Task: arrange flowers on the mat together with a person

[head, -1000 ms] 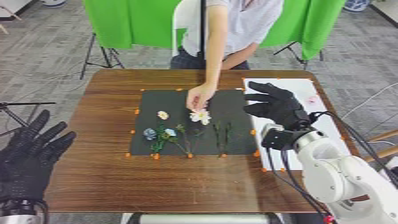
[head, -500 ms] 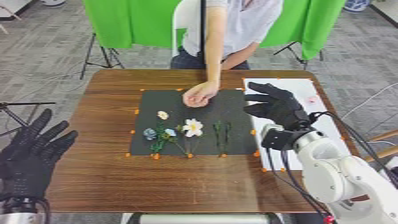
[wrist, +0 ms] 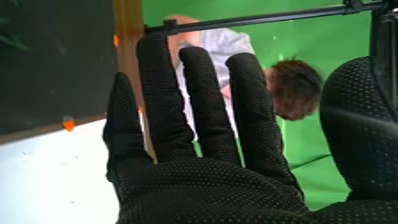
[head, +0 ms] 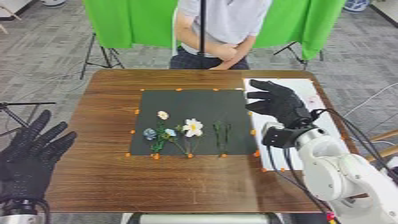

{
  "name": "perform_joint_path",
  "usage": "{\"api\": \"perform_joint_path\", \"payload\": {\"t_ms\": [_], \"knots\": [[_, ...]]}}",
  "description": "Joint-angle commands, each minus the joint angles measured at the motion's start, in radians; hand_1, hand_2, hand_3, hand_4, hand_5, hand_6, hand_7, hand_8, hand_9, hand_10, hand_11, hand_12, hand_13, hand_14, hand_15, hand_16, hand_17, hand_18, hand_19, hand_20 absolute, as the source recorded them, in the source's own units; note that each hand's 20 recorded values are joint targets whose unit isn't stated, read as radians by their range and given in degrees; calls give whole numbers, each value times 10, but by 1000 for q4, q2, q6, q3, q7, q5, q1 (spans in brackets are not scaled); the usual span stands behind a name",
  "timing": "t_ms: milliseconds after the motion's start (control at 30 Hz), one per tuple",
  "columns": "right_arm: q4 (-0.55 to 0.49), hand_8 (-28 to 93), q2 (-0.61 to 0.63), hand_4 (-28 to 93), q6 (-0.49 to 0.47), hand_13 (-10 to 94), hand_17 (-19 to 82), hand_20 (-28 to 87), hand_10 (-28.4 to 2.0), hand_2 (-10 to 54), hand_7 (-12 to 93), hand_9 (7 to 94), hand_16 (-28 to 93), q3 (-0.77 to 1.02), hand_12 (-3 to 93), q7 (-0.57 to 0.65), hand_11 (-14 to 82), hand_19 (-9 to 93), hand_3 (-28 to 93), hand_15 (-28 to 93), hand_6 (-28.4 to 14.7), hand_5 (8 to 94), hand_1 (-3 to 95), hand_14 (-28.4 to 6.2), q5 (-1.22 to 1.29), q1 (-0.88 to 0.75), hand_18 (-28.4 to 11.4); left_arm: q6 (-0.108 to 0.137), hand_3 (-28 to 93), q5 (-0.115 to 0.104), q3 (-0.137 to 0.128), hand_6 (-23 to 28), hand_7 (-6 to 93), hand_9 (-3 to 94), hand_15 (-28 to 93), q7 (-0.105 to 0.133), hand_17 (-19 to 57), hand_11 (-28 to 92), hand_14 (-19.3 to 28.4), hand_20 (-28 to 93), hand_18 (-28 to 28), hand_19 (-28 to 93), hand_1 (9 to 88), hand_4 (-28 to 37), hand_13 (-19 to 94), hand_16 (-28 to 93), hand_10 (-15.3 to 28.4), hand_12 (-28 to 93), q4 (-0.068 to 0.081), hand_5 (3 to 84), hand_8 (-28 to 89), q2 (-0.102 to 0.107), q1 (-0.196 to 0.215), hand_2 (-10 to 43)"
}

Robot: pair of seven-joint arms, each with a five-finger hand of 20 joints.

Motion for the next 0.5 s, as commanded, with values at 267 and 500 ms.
{"api": "perform_joint_path", "payload": {"t_ms": [267, 500], "knots": [[4, -125, 91, -249, 99, 453, 69, 150, -162, 23, 137, 534, 115, 37, 143, 32, 144, 546, 759, 476, 6, 522, 234, -190, -112, 27, -267, 5, 738, -8, 9, 39, 93, 311, 455, 13, -77, 168, 226, 209, 197, 436, 140, -283, 224, -59, 150, 120, -7, 301, -82, 9, 22, 89], [40, -124, 140, -248, 142, 461, 83, 153, -162, 20, 136, 525, 113, 32, 143, 101, 139, 561, 759, 488, 5, 520, 238, -189, -157, 83, -268, 5, 740, -4, 8, 39, 93, 311, 455, 7, -77, 168, 226, 209, 197, 437, 140, -283, 224, -59, 151, 120, -9, 302, -83, 2, 20, 89]]}}
